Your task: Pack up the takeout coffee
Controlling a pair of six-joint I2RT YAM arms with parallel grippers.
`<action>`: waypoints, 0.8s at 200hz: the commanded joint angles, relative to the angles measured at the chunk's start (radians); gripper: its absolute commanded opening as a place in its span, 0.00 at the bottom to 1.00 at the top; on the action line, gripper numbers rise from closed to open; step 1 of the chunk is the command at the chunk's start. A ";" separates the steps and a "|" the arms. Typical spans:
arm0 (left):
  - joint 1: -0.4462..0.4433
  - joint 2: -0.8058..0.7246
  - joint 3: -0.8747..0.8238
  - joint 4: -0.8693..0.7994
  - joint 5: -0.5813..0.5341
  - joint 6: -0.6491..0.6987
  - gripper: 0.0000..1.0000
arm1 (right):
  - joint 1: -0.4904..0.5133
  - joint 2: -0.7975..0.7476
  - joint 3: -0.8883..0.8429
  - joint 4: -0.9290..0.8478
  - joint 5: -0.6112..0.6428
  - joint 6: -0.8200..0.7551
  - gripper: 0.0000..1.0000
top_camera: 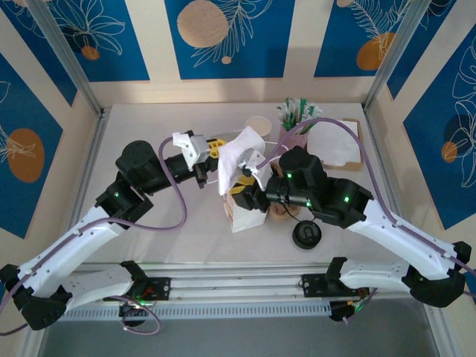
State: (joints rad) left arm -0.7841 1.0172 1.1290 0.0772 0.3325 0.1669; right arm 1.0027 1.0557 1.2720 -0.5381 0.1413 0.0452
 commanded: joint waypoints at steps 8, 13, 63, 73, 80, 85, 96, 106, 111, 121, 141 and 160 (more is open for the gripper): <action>-0.009 -0.032 -0.031 0.091 -0.154 0.044 0.00 | -0.051 -0.154 -0.098 0.148 0.015 0.092 0.69; -0.009 -0.037 -0.038 0.110 -0.184 0.041 0.00 | -0.067 -0.182 -0.122 0.172 -0.005 0.113 0.73; -0.006 -0.072 -0.104 0.243 -0.292 0.039 0.00 | -0.196 -0.324 -0.202 0.282 -0.140 0.370 0.88; -0.007 -0.071 -0.103 0.243 -0.297 0.045 0.00 | -0.219 -0.324 -0.207 0.308 -0.126 0.467 1.00; -0.007 -0.069 -0.104 0.246 -0.311 0.050 0.00 | -0.235 -0.323 -0.210 0.325 -0.110 0.546 1.00; -0.007 -0.068 -0.105 0.249 -0.320 0.049 0.00 | -0.247 -0.323 -0.216 0.345 -0.116 0.596 1.00; -0.007 -0.069 -0.110 0.255 -0.324 0.048 0.00 | -0.272 -0.318 -0.235 0.408 -0.152 0.703 1.00; -0.006 -0.070 -0.112 0.259 -0.310 0.040 0.00 | -0.289 -0.306 -0.251 0.493 -0.207 0.775 1.00; -0.007 -0.071 -0.112 0.259 -0.297 0.031 0.00 | -0.297 -0.297 -0.251 0.526 -0.233 0.800 1.00; -0.007 -0.073 -0.109 0.260 -0.267 0.008 0.00 | -0.302 -0.275 -0.238 0.559 -0.255 0.842 0.99; -0.007 -0.075 -0.100 0.269 -0.221 -0.083 0.00 | -0.303 -0.227 -0.222 0.625 -0.279 0.891 1.00; -0.009 -0.074 -0.091 0.293 -0.162 -0.188 0.00 | -0.303 -0.189 -0.229 0.690 -0.269 0.921 1.00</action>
State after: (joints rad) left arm -0.7841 0.9630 1.0271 0.3012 0.0856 0.1173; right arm 0.7033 0.8394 1.0348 -0.0029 -0.0910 0.8497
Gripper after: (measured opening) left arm 0.044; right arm 0.995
